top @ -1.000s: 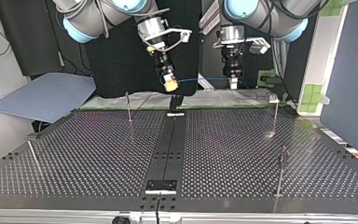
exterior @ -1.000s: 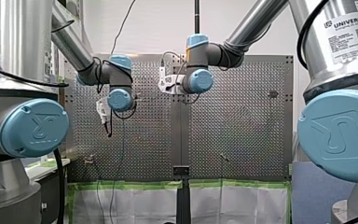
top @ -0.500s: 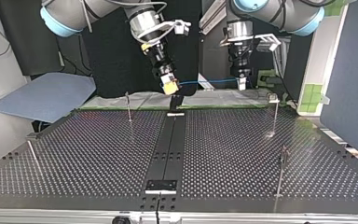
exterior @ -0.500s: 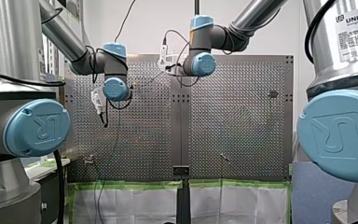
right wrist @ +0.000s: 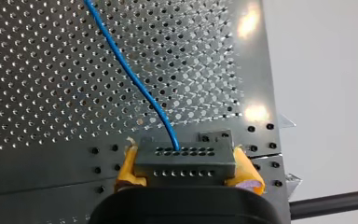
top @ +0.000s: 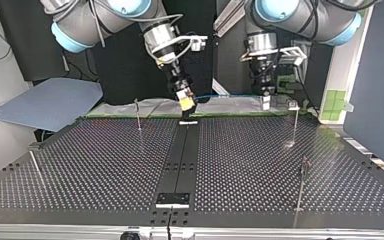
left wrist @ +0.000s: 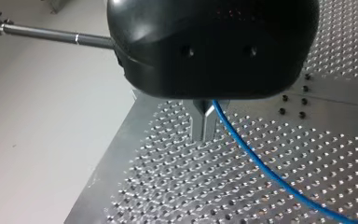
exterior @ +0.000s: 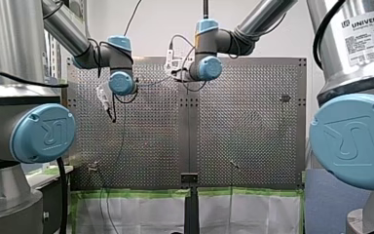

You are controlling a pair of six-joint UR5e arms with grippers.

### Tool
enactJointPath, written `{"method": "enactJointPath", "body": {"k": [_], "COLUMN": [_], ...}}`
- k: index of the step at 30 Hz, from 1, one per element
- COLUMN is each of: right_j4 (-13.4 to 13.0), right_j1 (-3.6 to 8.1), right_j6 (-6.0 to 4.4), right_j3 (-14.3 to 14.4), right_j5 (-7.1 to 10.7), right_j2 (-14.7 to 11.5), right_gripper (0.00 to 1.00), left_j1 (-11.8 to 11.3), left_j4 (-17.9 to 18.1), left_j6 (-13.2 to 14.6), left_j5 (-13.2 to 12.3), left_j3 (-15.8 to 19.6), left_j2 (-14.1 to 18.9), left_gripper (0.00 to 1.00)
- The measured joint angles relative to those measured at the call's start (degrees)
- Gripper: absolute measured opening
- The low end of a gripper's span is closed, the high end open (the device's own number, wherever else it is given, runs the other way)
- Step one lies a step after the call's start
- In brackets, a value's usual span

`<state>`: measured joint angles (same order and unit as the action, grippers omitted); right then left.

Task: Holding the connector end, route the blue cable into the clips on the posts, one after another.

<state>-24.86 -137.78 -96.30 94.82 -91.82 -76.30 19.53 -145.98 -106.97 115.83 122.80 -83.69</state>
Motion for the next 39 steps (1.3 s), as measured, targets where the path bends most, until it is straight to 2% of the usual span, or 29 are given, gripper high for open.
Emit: {"method": "enactJointPath", "body": {"k": [9, 12, 18, 21, 25, 29, 35, 39], "right_j4": [0.9, 1.3, 1.7, 2.1, 2.9, 3.7, 4.2, 4.2], "right_j1": [0.26, 0.57, 0.98, 0.83, 0.32, -0.11, -0.43, -0.49], "right_j6": [-0.11, -0.53, -2.28, -2.81, -2.77, -2.69, -2.67, -2.73], "right_j3": [-4.3, -5.7, -8.8, -10.3, -12.6, -14.6, -17.2, -17.8], "right_j5": [0.15, 0.50, 3.05, 4.52, 6.83, 8.07, 8.38, 8.43], "right_j2": [3.6, 4.4, 6.6, 7.3, 7.5, 7.5, 7.5, 7.5], "right_gripper": [0.00, 0.00, 0.00, 0.00, 0.00, 0.00, 0.00, 0.00], "left_j1": [-4.1, -5.6, -8.2, -9.0, -9.8, -10.5, -11.2, -11.7], "left_j4": [-0.7, -0.7, -0.6, -0.6, -0.4, -0.3, -0.6, -1.8], "left_j6": [-0.9, -1.1, -1.8, -1.8, -1.9, -1.9, -2.7, -3.9], "left_j5": [-3.6, -5.0, -7.3, -7.9, -9.2, -9.7, -9.8, -9.5], "left_j3": [-0.6, -0.6, -0.6, -0.6, -0.8, -1.4, -2.7, -4.2], "left_j2": [0.8, 0.9, 0.5, 0.0, -0.5, -0.2, 0.7, 1.3], "left_gripper": [0.00, 0.00, 0.00, 0.00, 0.00, 0.00, 0.00, 0.00]}}
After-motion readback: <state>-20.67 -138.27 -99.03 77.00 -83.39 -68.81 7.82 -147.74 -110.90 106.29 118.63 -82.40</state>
